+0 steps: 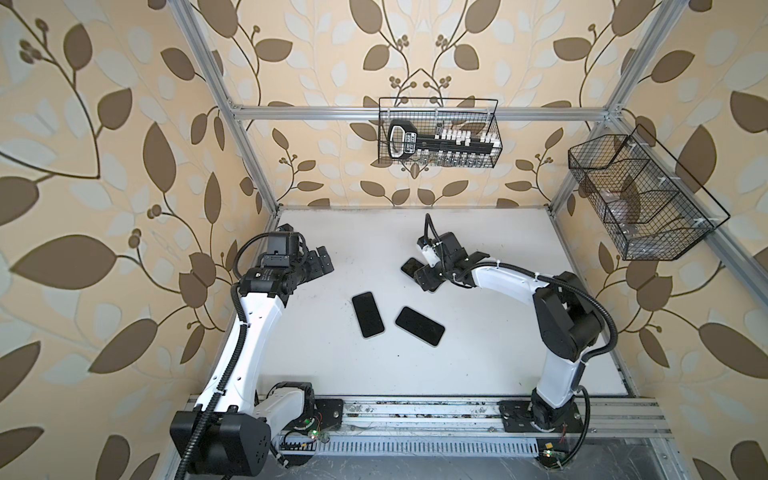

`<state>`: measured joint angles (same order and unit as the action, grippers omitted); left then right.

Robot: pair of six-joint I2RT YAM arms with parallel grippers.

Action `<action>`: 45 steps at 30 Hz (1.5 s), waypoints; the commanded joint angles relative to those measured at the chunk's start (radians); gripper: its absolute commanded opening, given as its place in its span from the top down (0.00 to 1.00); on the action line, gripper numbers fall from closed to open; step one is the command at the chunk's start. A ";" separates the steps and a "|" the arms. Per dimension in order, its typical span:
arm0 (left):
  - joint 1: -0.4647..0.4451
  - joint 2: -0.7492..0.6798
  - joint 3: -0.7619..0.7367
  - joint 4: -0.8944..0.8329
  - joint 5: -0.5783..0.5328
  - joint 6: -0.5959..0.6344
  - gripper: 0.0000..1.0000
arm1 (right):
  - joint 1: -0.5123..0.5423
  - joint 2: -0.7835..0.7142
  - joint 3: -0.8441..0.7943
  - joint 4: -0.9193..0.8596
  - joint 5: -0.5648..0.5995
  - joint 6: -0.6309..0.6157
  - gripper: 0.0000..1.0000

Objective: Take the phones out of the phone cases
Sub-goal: 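Reach the right gripper to the farthest cased phone while raising the left arm, then close the right gripper on the cased phone's near end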

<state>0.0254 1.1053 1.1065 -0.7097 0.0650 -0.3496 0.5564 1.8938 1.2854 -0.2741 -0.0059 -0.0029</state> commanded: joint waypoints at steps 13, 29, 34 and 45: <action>0.101 0.004 -0.013 0.062 0.150 -0.079 0.01 | -0.009 0.126 0.086 -0.068 0.063 -0.009 0.11; 0.113 -0.010 -0.030 0.081 0.164 -0.094 0.01 | -0.019 0.171 0.091 -0.082 0.050 -0.005 0.16; 0.113 -0.008 -0.023 0.064 0.140 -0.083 0.01 | -0.022 0.180 0.095 -0.074 0.045 -0.006 0.16; 0.112 -0.018 -0.034 0.053 0.124 -0.083 0.01 | -0.040 0.215 0.126 -0.085 0.003 -0.011 0.15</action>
<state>0.1265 1.1126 1.0737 -0.6540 0.2008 -0.4343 0.5232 2.0716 1.3918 -0.3378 0.0158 -0.0013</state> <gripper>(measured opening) 0.987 0.848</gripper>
